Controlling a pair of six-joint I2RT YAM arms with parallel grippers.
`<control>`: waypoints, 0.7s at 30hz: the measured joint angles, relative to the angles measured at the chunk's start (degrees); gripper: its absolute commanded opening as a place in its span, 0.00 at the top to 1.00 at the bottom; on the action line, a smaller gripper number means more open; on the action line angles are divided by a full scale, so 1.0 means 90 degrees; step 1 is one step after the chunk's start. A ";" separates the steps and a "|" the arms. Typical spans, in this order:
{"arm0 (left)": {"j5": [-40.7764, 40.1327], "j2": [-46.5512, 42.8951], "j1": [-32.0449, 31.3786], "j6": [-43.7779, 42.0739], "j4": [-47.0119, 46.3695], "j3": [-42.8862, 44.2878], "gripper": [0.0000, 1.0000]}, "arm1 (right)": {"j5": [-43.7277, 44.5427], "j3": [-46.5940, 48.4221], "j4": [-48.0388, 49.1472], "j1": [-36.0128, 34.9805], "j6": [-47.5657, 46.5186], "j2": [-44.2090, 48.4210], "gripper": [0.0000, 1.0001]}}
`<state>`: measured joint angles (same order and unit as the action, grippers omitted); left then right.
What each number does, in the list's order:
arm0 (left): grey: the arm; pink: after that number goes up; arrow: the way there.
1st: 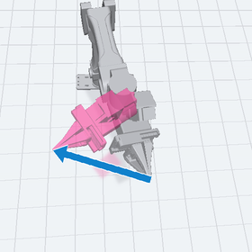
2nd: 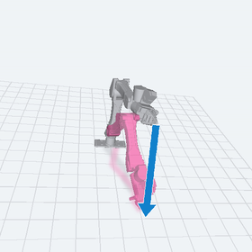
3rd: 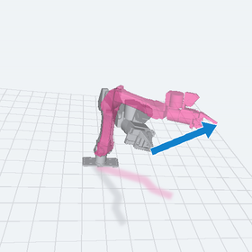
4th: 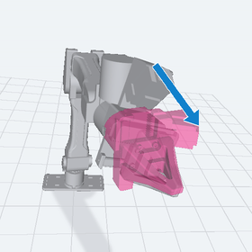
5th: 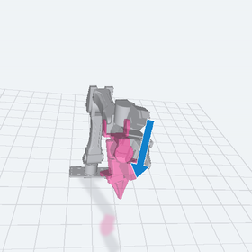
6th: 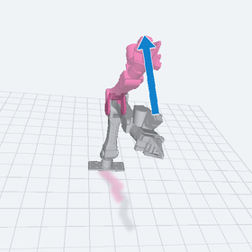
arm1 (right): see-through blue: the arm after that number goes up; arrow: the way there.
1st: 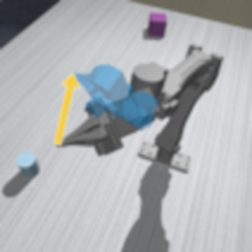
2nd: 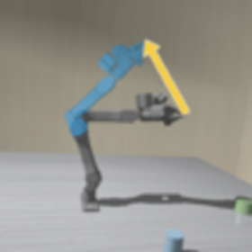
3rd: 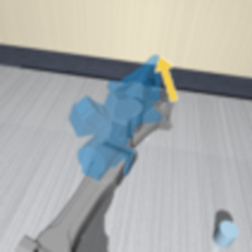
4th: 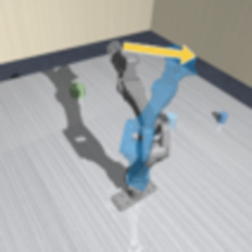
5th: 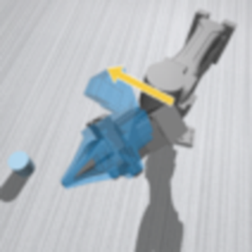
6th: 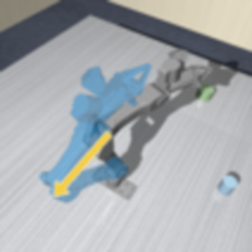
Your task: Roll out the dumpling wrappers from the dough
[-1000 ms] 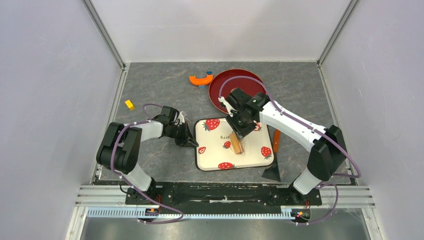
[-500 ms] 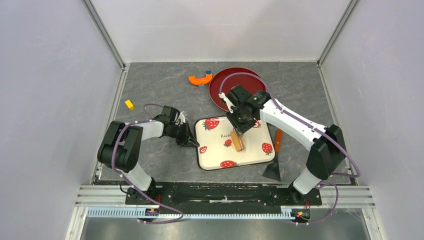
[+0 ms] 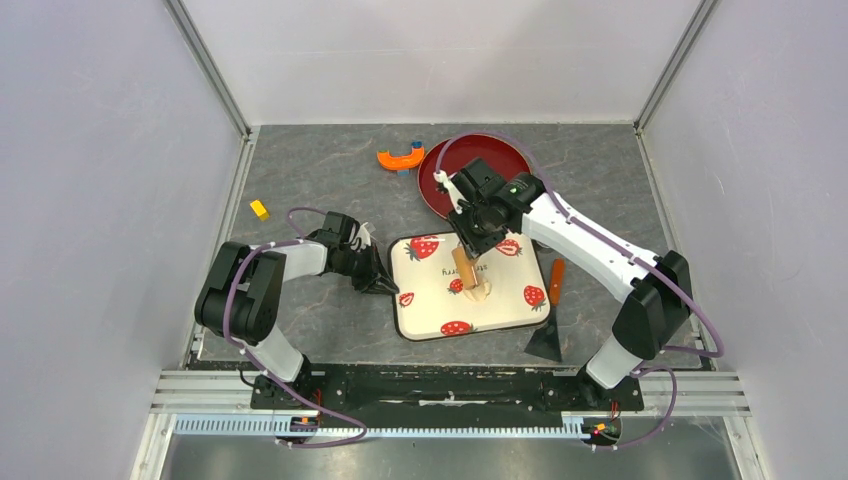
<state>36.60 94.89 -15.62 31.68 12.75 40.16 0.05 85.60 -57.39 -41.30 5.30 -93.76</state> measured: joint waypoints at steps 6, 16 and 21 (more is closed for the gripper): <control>0.0000 0.0000 0.0000 0.0002 0.0000 0.0000 0.98 | 0.0146 0.0002 -0.0143 0.0049 0.0005 -0.0007 1.00; 0.0000 0.0000 0.0000 0.0002 0.0000 -0.0002 0.98 | 0.0080 -0.0134 -0.0304 0.0318 -0.0061 -0.0068 1.00; 0.0000 0.0000 0.0000 0.0002 0.0000 -0.0002 0.98 | -0.0279 -0.0199 -0.0311 0.0321 -0.0097 -0.0083 1.00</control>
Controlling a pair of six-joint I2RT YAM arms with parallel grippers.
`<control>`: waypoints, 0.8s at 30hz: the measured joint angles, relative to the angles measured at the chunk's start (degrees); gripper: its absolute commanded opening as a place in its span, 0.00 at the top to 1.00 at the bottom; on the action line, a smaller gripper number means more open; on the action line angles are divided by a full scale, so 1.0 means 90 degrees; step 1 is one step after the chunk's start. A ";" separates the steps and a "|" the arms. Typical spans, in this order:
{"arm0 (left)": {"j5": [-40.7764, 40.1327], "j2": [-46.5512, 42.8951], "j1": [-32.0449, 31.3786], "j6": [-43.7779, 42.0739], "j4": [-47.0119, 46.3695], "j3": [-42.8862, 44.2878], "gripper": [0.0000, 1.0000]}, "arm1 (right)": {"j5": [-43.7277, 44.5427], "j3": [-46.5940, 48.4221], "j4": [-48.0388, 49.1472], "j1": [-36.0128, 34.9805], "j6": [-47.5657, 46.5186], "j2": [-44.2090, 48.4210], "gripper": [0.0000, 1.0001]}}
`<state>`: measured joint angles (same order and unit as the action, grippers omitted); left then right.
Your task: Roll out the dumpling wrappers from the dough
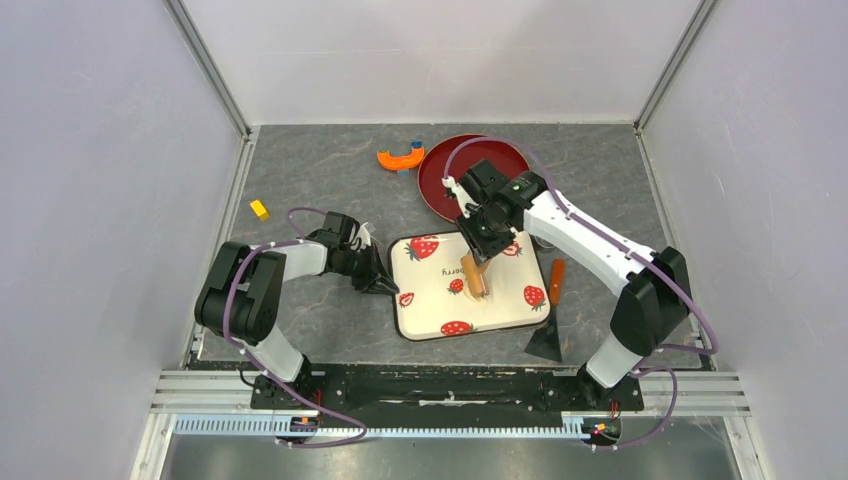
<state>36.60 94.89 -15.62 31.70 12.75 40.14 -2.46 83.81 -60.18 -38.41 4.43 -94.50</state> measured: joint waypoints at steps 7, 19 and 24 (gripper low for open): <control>0.0000 0.0000 0.0000 0.0000 0.0000 0.0000 0.98 | -0.0228 -0.0163 -0.0032 -0.0005 -0.0005 -0.0024 1.00; 0.0000 0.0000 0.0000 0.0000 -0.0005 -0.0002 0.98 | -0.0253 -0.0406 0.0061 0.0000 -0.0073 0.0041 1.00; 0.0000 0.0000 0.0000 0.0000 -0.0005 -0.0002 0.98 | -0.0333 -0.0787 0.0257 0.0005 -0.0121 0.0308 1.00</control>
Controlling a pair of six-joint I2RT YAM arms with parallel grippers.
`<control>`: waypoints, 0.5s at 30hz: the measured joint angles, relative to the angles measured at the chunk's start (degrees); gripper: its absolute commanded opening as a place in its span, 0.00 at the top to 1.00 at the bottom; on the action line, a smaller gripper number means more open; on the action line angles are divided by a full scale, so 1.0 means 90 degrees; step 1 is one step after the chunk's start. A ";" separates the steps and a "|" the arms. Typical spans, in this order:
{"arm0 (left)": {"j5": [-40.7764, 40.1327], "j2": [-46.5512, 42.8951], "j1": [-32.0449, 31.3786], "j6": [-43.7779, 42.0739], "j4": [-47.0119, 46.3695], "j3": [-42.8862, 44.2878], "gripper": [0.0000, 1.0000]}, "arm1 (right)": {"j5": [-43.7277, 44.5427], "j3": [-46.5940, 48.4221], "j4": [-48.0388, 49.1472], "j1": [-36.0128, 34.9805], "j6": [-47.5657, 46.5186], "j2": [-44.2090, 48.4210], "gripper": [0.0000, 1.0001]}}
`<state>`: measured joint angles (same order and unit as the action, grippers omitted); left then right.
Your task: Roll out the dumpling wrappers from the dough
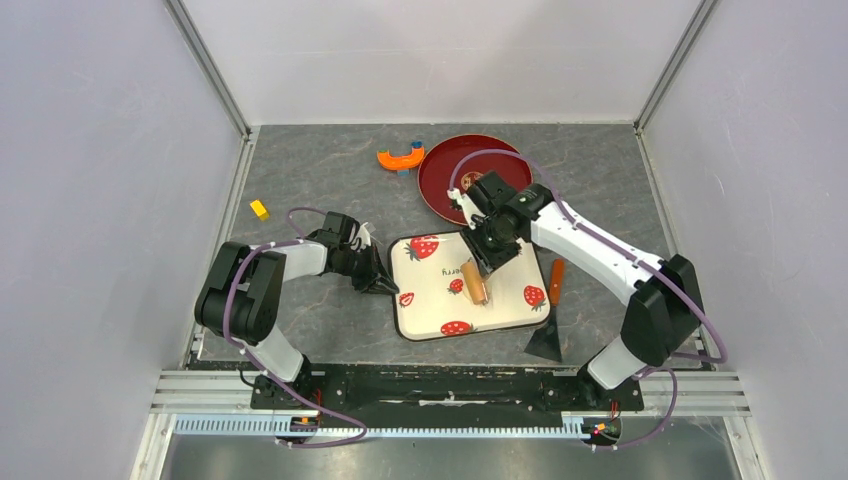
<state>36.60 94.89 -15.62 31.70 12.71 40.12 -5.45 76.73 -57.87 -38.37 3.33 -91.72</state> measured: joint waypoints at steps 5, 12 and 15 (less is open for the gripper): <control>0.0000 0.0000 0.0000 0.0000 0.0000 0.0000 0.98 | -0.0126 -0.0330 0.0250 0.0046 0.0000 0.0226 1.00; 0.0000 0.0000 0.0000 0.0000 -0.0002 0.0000 0.98 | -0.0216 -0.0646 0.0476 0.0092 0.0000 0.0372 1.00; 0.0000 0.0000 0.0000 0.0000 -0.0002 0.0000 0.98 | -0.0260 -0.0714 0.0529 0.0114 0.0000 0.0413 1.00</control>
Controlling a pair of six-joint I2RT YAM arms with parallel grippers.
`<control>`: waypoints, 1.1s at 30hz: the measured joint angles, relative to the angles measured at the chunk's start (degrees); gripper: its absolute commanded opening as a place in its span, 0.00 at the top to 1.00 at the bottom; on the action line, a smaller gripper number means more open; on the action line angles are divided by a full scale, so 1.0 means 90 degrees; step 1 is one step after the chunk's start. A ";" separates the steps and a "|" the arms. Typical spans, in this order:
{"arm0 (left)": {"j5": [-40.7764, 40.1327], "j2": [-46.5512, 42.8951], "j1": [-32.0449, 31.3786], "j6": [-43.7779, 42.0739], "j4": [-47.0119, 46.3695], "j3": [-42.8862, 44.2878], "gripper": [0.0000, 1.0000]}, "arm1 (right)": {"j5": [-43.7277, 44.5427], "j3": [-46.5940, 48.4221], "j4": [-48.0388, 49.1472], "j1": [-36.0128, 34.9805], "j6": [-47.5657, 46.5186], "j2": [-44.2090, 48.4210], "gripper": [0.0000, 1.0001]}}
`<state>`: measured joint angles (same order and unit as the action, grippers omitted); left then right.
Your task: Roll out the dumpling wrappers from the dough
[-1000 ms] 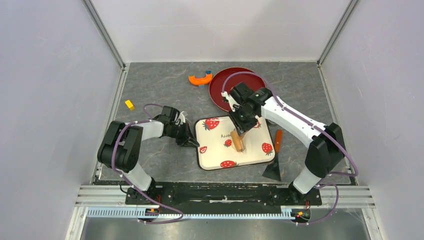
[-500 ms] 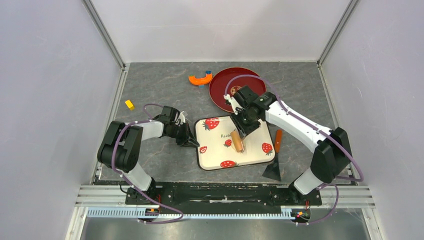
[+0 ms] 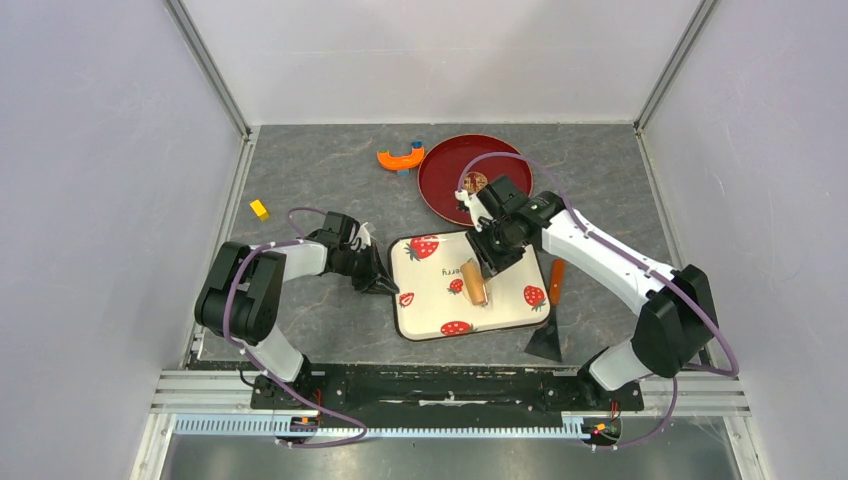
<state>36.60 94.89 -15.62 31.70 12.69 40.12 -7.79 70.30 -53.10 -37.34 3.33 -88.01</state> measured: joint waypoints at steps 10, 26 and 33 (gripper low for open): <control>0.0000 0.0002 0.0000 0.0000 0.0000 0.0000 0.98 | -0.0172 -0.0187 0.0185 0.0068 0.0005 0.0075 1.00; 0.0005 0.0007 0.0000 0.0000 0.0000 0.0000 0.98 | -0.0228 -0.0335 0.0372 0.0100 0.0197 0.0090 1.00; 0.0005 0.0007 0.0000 0.0000 0.0000 0.0000 0.98 | -0.0279 -0.0374 0.0452 0.0100 0.0284 0.0090 1.00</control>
<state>36.64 94.96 -15.62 31.70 12.69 40.12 -10.31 66.94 -49.04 -36.45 5.89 -87.20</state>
